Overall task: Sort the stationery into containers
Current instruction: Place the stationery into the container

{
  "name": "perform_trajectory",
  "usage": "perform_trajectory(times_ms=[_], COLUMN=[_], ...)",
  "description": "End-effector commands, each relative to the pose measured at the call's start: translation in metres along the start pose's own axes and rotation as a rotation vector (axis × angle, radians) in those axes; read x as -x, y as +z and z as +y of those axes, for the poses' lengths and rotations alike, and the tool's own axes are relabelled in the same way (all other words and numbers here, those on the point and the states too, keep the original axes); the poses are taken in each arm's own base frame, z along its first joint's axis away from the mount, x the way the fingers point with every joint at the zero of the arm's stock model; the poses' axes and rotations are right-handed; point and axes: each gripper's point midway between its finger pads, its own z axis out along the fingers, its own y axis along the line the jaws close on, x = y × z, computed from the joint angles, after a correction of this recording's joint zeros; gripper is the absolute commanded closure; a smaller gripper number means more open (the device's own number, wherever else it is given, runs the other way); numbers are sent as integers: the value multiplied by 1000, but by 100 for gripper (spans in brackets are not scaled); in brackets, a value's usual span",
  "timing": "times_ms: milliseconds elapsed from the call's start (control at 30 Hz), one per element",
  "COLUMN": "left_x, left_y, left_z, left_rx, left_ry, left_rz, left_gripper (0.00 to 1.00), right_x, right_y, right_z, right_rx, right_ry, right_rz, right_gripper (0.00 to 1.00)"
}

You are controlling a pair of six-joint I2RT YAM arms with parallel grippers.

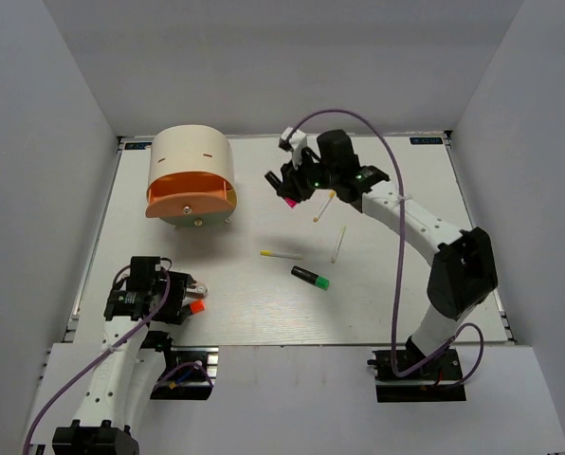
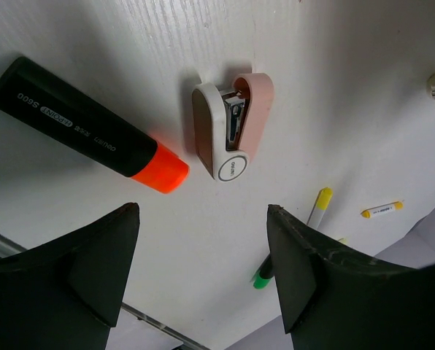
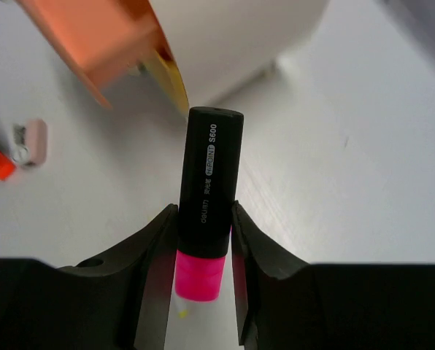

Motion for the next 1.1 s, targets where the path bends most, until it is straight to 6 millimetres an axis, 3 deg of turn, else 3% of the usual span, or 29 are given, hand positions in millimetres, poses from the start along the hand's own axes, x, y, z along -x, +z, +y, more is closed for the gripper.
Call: perform_trajectory(times_ms=[0,133,200,233,300,500,767,900,1067], left_x=[-1,-1,-1,-2,-1,-4,-3,-3,-4], left_y=[0,1,0,0,-2,1,1,4,6], left_z=[1,3,5,7,5,10,7,9,5], left_rx=[0,-1,-1,9,-9,-3,-13,-4,-10], left_ry=[-28,-28,-28,-28,-27,-37,-36,-37,-37], left_rz=[4,4,4,5,2,13,11,13,21], left_gripper=[19,19,19,19,19,19,19,19,18], right_x=[88,135,138,155,166,204,206,199,189], right_y=[-22,-16,-9,-10,-4,11,17,20,38], right_z=[28,41,53,59,63,76,115,125,130], right_rx=[154,272,369,394,425,435,576,608,607], right_ry=[-274,-394,-438,-478,-526,-642,-617,-613,-600], right_rz=[-272,-377,-400,-445,-499,-664,-728,-729,-724], right_gripper=[100,100,100,100,100,100,100,100,100])
